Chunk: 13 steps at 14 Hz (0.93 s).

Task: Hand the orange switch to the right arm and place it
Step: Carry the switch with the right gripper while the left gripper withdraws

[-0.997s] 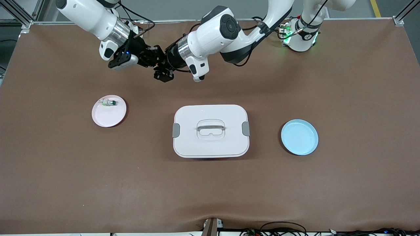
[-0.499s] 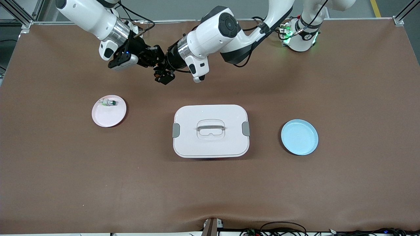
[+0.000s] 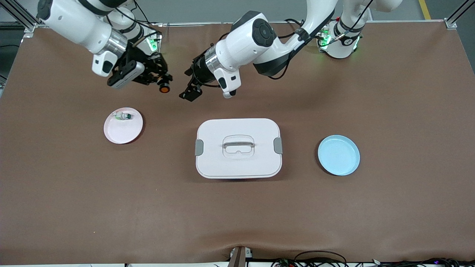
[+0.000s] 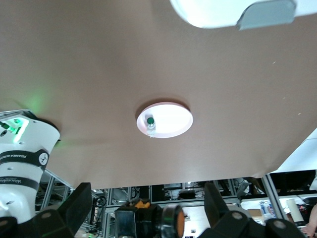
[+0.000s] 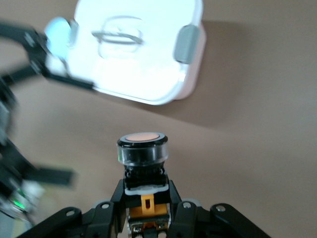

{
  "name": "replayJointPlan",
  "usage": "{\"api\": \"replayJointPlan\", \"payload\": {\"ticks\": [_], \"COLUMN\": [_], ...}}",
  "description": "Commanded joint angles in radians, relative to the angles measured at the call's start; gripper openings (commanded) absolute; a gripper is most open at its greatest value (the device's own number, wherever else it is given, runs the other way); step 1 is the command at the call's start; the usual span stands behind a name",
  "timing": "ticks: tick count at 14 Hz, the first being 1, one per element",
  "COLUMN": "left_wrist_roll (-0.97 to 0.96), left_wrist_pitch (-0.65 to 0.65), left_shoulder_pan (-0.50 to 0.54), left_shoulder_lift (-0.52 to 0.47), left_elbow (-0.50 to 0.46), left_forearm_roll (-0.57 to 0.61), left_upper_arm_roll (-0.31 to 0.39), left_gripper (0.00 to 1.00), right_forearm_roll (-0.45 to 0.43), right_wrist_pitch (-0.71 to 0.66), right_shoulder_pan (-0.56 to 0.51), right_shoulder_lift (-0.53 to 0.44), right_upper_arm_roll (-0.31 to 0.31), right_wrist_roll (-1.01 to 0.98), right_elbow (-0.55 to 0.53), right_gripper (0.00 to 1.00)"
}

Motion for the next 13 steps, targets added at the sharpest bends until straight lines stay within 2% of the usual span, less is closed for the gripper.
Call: {"api": "replayJointPlan", "payload": {"ticks": [1,2,7,10,13], "left_wrist_roll": [-0.007,-0.007,-0.005,-0.005,0.051], "left_wrist_pitch": [-0.005,-0.005,-0.005,-0.005,-0.005], "left_shoulder_pan": [0.041,0.061,0.169,0.249,0.324], "left_shoulder_lift": [-0.063,-0.088,-0.197,-0.269,-0.336], "left_elbow": [-0.078,-0.115,-0.272,-0.356,-0.439], "left_forearm_roll": [0.02,0.037,0.268,0.331,0.402], "left_upper_arm_roll": [0.0,0.001,0.0,0.0,-0.002], "left_gripper": [1.0,1.0,1.0,1.0,1.0], "right_forearm_roll": [-0.127,-0.164,-0.328,-0.428,-0.442], "right_wrist_pitch": [-0.042,-0.044,-0.031,0.012,0.073], "right_shoulder_pan": [-0.064,-0.093,-0.194,-0.224,-0.282], "right_shoulder_lift": [0.003,0.009,0.032,0.057,0.08], "right_upper_arm_roll": [0.01,0.01,0.01,0.01,0.01], "right_wrist_roll": [-0.265,-0.374,-0.712,-0.936,-1.085], "right_elbow": [0.017,0.015,0.012,0.009,-0.024], "right_gripper": [0.0,0.0,0.0,0.0,0.0]}}
